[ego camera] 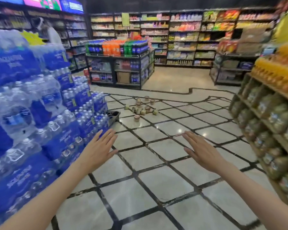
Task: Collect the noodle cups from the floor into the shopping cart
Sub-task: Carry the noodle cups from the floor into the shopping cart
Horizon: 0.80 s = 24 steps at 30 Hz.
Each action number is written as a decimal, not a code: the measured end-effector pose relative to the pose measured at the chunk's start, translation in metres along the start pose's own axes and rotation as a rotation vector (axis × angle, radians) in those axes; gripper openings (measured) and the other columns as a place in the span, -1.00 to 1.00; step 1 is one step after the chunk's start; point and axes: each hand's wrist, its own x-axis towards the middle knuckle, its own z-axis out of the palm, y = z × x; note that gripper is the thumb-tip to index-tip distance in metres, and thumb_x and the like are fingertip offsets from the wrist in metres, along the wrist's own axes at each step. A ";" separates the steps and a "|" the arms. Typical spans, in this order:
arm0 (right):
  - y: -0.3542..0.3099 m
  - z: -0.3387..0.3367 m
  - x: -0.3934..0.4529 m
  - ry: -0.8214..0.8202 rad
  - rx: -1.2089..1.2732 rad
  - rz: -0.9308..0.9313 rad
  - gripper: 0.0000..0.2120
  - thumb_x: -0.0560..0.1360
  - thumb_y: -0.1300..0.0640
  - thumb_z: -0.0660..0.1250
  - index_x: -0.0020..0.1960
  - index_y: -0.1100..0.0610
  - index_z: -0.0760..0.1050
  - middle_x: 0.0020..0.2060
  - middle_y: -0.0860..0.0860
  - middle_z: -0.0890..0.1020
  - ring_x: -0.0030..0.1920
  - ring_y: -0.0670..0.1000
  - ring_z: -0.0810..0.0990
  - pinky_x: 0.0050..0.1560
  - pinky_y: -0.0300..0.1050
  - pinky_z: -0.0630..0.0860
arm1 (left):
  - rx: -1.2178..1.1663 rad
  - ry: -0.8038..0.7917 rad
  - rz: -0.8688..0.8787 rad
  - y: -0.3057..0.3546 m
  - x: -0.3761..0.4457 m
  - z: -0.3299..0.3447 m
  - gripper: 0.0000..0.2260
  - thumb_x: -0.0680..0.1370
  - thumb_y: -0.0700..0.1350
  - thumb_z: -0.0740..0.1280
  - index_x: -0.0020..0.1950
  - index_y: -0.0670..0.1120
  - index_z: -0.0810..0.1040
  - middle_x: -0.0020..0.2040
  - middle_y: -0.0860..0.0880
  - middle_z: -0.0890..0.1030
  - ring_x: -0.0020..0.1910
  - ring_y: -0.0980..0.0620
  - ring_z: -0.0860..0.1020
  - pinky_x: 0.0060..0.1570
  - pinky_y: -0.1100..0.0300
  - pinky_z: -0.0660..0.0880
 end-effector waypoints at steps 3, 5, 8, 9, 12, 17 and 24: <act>0.026 0.014 0.035 0.006 0.028 0.066 0.01 0.34 -0.46 -0.52 0.55 0.09 0.07 0.53 0.00 0.12 0.54 -0.04 0.03 0.46 -0.21 -0.08 | 0.002 0.007 0.051 -0.017 0.050 0.035 -0.28 0.64 0.16 -0.26 0.27 -0.25 0.53 0.27 -0.18 0.55 0.27 -0.13 0.51 0.42 0.06 -0.10; 0.036 0.019 0.066 0.029 0.027 0.077 -0.02 0.37 -0.46 -0.46 0.54 0.11 0.09 0.53 0.01 0.13 0.53 -0.02 0.05 0.46 -0.19 -0.05 | 0.002 0.002 0.075 -0.032 0.084 0.057 -0.28 0.64 0.16 -0.27 0.27 -0.25 0.53 0.28 -0.18 0.54 0.27 -0.12 0.51 0.43 0.07 -0.12; 0.047 0.023 0.118 0.040 0.035 0.118 -0.35 0.59 -0.26 -0.09 0.55 0.09 0.05 0.54 0.01 0.09 0.54 -0.03 0.02 0.46 -0.20 -0.04 | -0.014 -0.019 0.099 -0.056 0.137 0.089 -0.27 0.64 0.16 -0.28 0.26 -0.26 0.53 0.27 -0.19 0.55 0.26 -0.13 0.53 0.41 0.06 -0.10; 0.052 0.023 0.135 0.024 0.049 0.143 -0.41 0.62 -0.17 -0.02 0.55 0.08 0.03 0.54 0.00 0.07 0.54 -0.04 0.01 0.47 -0.19 -0.04 | -0.026 -0.026 0.097 -0.065 0.157 0.098 -0.26 0.64 0.17 -0.28 0.27 -0.26 0.53 0.28 -0.19 0.54 0.27 -0.13 0.52 0.41 0.06 -0.09; 0.071 0.028 0.191 0.026 0.059 0.167 -0.31 0.55 -0.29 -0.17 0.55 0.07 0.06 0.54 -0.02 0.10 0.53 -0.06 0.04 0.46 -0.22 -0.01 | -0.063 0.040 0.096 -0.090 0.218 0.124 -0.19 0.58 0.23 -0.40 0.40 -0.21 0.40 0.41 -0.15 0.41 0.41 -0.10 0.36 0.49 0.02 -0.07; 0.118 0.042 0.269 0.037 0.097 0.192 -0.43 0.62 -0.13 0.04 0.55 0.08 0.07 0.53 -0.02 0.11 0.52 -0.06 0.07 0.44 -0.25 -0.01 | -0.078 0.053 0.142 -0.108 0.319 0.157 -0.27 0.63 0.18 -0.30 0.34 -0.24 0.47 0.34 -0.17 0.49 0.34 -0.11 0.46 0.45 0.07 -0.04; 0.235 0.073 0.380 0.015 0.106 0.216 -0.37 0.54 -0.21 -0.06 0.54 0.03 0.07 0.53 -0.04 0.15 0.51 -0.06 0.12 0.45 -0.18 0.10 | -0.082 -0.006 0.189 -0.106 0.464 0.231 -0.32 0.64 0.16 -0.23 0.29 -0.21 0.53 0.30 -0.14 0.54 0.30 -0.06 0.50 0.43 0.07 0.00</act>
